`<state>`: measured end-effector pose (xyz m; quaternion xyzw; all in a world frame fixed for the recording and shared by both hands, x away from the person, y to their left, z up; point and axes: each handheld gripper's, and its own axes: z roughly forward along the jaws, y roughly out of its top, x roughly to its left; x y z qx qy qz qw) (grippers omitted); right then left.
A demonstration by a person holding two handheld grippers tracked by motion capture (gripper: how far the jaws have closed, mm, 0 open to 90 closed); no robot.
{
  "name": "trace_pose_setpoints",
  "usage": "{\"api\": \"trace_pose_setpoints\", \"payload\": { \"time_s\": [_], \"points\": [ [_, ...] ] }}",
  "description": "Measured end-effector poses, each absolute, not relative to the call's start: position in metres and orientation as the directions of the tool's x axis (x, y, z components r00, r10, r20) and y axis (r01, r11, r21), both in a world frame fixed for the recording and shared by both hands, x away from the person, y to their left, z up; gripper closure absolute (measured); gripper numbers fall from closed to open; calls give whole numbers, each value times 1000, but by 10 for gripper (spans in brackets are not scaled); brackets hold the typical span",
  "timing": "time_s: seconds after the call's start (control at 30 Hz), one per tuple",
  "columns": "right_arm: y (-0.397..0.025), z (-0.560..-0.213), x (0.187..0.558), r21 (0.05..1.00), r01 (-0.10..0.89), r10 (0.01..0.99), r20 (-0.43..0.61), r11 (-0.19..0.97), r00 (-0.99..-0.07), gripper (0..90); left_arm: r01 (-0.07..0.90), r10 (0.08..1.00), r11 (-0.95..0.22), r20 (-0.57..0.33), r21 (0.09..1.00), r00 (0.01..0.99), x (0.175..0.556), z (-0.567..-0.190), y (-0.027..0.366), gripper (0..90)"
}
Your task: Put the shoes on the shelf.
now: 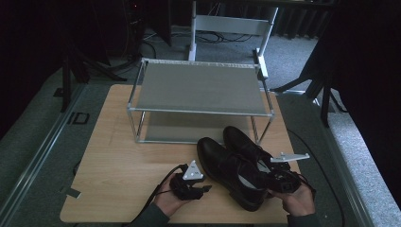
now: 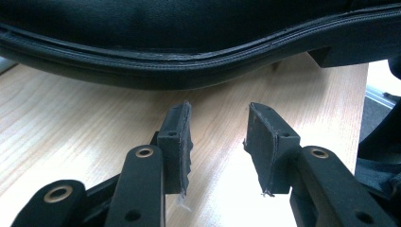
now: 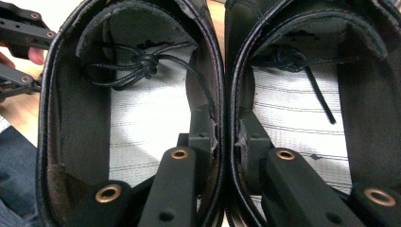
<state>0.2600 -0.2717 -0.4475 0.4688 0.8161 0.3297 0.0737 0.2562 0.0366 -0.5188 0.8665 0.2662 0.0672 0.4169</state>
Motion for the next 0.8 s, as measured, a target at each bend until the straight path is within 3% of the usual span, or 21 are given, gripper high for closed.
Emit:
{"api": "trace_pose_setpoints", "payload": {
  "time_s": [0.8],
  "points": [
    [-234,-438,301,657,680,837,135,325,-531,796,427,574,-473,-97,771,813,266,-513,56,606]
  ]
}}
